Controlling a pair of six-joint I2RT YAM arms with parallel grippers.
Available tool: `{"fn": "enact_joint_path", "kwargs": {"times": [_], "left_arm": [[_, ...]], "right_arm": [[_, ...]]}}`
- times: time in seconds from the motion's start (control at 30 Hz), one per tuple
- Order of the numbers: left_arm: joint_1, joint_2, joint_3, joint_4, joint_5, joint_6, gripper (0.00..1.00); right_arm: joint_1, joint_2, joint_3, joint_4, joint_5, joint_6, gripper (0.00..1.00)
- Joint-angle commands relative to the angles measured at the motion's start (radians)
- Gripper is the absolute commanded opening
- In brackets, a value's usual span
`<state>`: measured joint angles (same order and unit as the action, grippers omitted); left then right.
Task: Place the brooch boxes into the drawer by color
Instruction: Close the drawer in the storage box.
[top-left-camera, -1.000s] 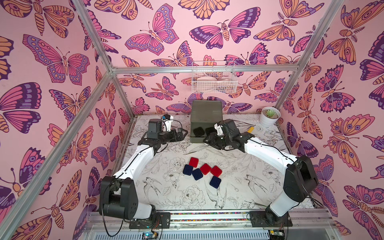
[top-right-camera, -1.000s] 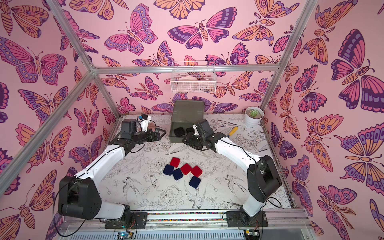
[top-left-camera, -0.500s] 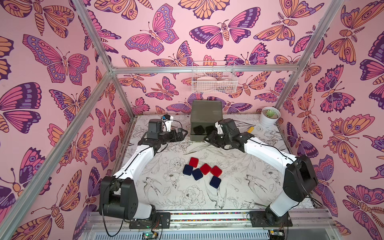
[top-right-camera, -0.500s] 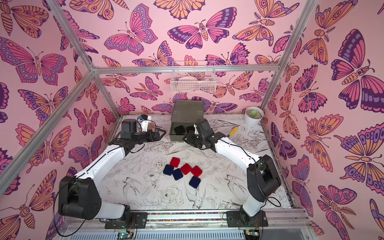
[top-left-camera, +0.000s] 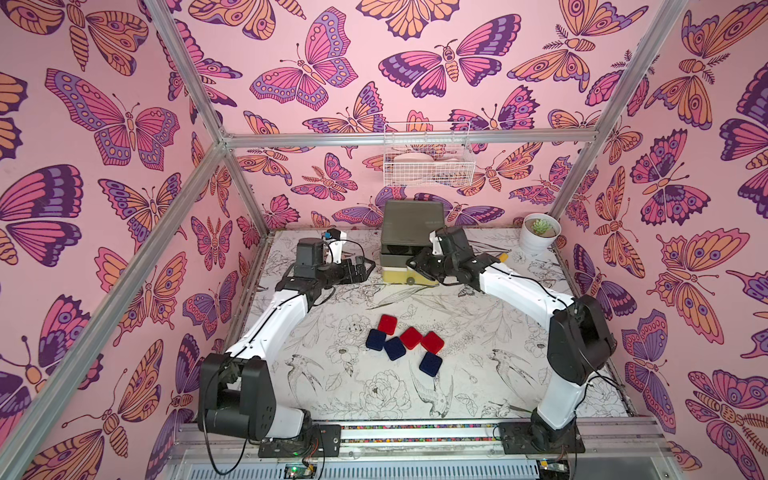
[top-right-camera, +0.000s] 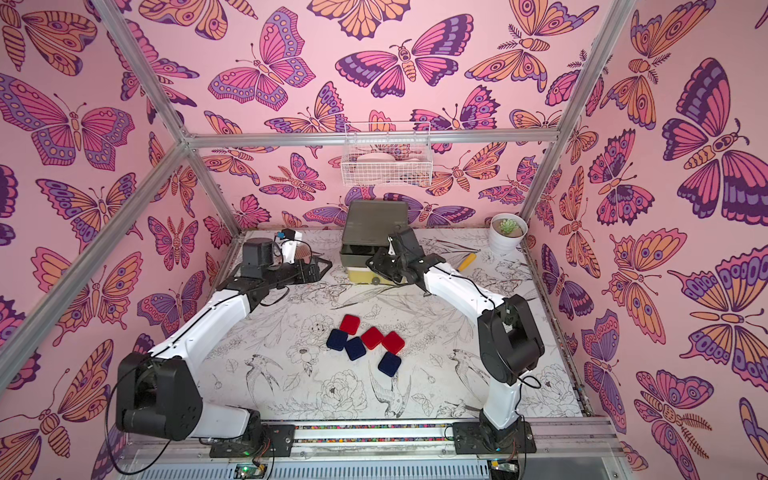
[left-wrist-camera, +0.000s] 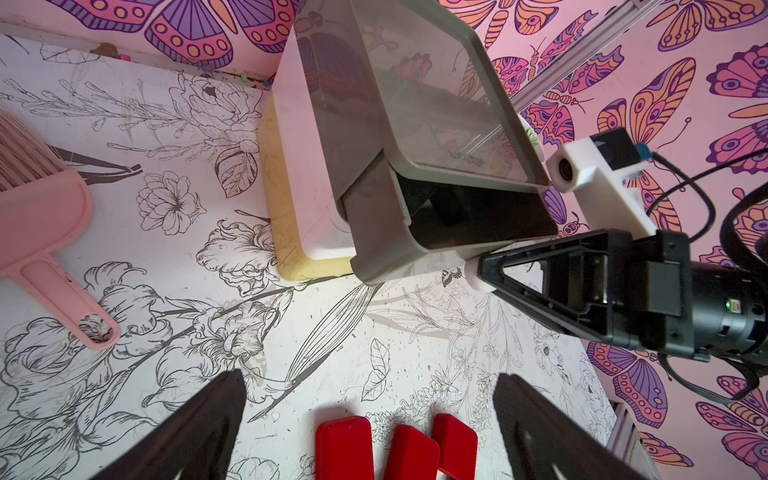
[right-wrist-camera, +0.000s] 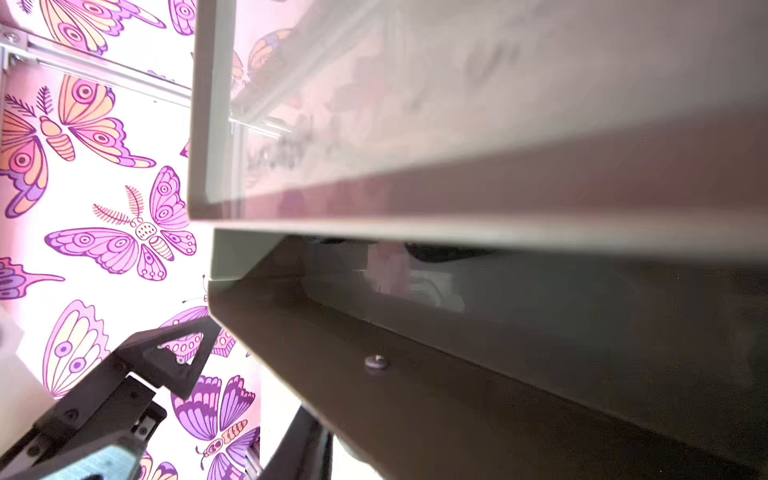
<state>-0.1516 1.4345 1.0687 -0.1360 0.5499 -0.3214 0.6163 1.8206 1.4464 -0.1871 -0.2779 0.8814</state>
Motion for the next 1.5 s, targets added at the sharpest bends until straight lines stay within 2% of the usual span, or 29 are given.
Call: {"fn": "enact_joint_path", "kwargs": {"times": [0.0, 0.53, 1.37, 1.4, 1.47], "left_arm": [[0.001, -0.023, -0.009, -0.020, -0.006, 0.017, 1.00], [0.001, -0.023, -0.001, -0.028, 0.002, 0.019, 1.00], [0.004, -0.025, -0.009, -0.034, -0.001, 0.022, 1.00], [0.004, -0.026, -0.009, -0.033, 0.001, 0.021, 1.00], [0.004, -0.027, -0.009, -0.034, 0.001, 0.022, 1.00]], "right_arm": [[-0.015, 0.016, 0.032, 0.054, 0.041, -0.035, 0.27], [-0.035, 0.067, 0.068, 0.134, 0.089, -0.049, 0.30], [-0.060, 0.072, 0.063, 0.158, 0.131, -0.130, 0.31], [-0.060, 0.073, 0.064, 0.164, 0.128, -0.130, 0.35], [-0.061, 0.077, 0.066, 0.169, 0.128, -0.128, 0.51]]}}
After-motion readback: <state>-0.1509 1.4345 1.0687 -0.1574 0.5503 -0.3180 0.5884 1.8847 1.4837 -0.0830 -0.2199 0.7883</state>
